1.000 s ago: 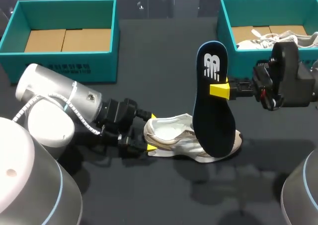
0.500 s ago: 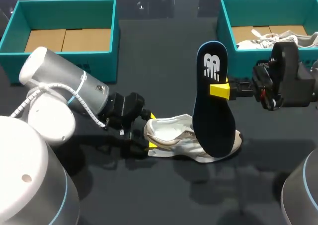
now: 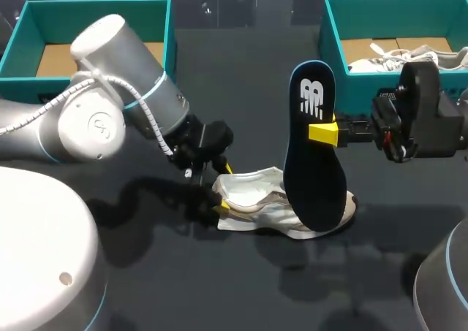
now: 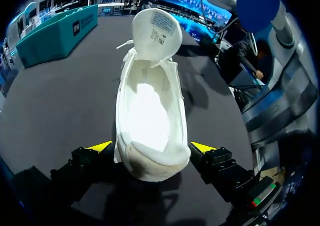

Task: Take the shoe out of the shoebox, open the shoe tongue, remove and reinsert the insole, then place the shoe into the shoebox

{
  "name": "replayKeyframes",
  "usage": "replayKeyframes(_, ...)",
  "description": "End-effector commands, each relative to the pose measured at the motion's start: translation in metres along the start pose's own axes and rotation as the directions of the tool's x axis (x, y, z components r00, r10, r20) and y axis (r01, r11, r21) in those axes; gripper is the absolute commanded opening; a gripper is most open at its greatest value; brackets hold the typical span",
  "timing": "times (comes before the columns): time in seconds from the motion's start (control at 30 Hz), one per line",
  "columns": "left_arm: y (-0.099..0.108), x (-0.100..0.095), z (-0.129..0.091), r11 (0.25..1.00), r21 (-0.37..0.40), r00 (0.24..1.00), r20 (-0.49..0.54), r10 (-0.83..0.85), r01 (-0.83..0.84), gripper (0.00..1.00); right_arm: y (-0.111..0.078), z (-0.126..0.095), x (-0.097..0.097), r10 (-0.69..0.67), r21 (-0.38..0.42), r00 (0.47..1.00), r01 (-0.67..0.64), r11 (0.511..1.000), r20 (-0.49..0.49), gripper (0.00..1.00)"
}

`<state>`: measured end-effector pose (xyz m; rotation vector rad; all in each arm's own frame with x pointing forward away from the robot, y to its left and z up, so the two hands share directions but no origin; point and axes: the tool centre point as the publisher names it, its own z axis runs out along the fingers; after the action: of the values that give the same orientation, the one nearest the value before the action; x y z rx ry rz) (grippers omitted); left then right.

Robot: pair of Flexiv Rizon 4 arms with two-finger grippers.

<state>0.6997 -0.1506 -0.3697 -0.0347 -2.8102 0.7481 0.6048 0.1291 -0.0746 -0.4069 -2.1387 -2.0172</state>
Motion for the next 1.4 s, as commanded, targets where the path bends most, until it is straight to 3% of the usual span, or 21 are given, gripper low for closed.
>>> replayKeyframes(0.03, -0.005, -0.002, -0.002, 0.987, -0.162, 0.999, 0.041, 0.012, -0.005, 1.0, -0.001, 0.0, 0.002, 0.001, 0.001, 1.0, -0.001, 1.0, 0.004, 0.0)
replayKeyframes(0.17, -0.009, -0.002, -0.006, 0.975, -0.221, 0.994, 0.103, 0.025, -0.002, 1.0, -0.001, 0.0, 0.002, 0.001, 0.001, 1.0, -0.001, 1.0, 0.004, 0.0)
replayKeyframes(0.8, -0.017, -0.007, -0.013, 0.94, -0.342, 0.997, 0.074, 0.03, -0.003, 1.0, -0.001, 0.0, 0.002, 0.001, 0.001, 1.0, -0.001, 1.0, 0.004, 0.0)
replayKeyframes(1.13, -0.051, -0.005, -0.026, 0.935, -0.354, 0.996, 0.073, 0.053, -0.024, 1.0, -0.001, 0.0, 0.002, 0.001, 0.001, 1.0, -0.001, 1.0, 0.004, 0.0)
replayKeyframes(1.4, -0.075, -0.028, -0.001, 0.911, -0.408, 0.991, 0.087, 0.099, -0.055, 1.0, -0.001, 0.0, 0.002, 0.001, 0.001, 1.0, -0.001, 1.0, 0.004, 0.0)
